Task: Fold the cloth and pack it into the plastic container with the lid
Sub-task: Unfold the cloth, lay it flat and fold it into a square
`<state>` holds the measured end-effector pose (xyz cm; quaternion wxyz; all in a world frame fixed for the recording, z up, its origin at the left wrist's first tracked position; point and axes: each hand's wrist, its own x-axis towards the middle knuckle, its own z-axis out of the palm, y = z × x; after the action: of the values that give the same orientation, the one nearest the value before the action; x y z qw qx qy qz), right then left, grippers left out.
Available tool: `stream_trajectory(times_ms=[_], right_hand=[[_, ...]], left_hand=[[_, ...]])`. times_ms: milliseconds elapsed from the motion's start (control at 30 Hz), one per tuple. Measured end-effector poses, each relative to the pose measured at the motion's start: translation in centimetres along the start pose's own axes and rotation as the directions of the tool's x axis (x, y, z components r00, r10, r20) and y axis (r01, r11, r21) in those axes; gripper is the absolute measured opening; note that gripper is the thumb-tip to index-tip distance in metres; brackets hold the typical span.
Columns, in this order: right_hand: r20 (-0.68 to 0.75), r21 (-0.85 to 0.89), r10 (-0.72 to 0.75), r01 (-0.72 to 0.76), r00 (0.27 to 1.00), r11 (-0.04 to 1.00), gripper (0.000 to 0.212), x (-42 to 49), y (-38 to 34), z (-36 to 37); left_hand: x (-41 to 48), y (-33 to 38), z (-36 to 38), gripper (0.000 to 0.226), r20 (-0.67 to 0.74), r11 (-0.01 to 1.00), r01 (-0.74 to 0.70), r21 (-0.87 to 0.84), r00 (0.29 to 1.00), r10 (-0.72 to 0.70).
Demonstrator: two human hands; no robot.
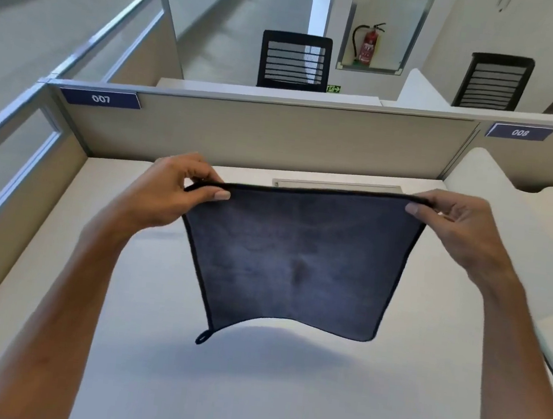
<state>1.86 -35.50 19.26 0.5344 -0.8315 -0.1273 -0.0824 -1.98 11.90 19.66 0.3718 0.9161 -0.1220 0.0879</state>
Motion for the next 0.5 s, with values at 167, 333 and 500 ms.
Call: stream_trajectory(times_ms=[167, 333, 500], right_hand=[[-0.037, 0.026, 0.051, -0.050, 0.998, 0.998, 0.017, 3.0, 0.8, 0.4], [-0.131, 0.057, 0.067, -0.060, 0.989, 0.997, 0.028, 4.7, 0.2, 0.4], [-0.263, 0.113, 0.004, 0.027, 0.965, 0.993, 0.015, 3.4, -1.2, -0.6]], left_hand=[[4.4, -0.1, 1.5, 0.025, -0.011, 0.996, 0.049, 0.081, 0.999, -0.048], [6.8, 1.7, 1.3, 0.021, -0.077, 0.997, 0.056, 0.052, 0.996, -0.052], [5.1, 3.8, 0.4, 0.016, -0.168, 0.997, 0.011, -0.074, 0.985, -0.024]])
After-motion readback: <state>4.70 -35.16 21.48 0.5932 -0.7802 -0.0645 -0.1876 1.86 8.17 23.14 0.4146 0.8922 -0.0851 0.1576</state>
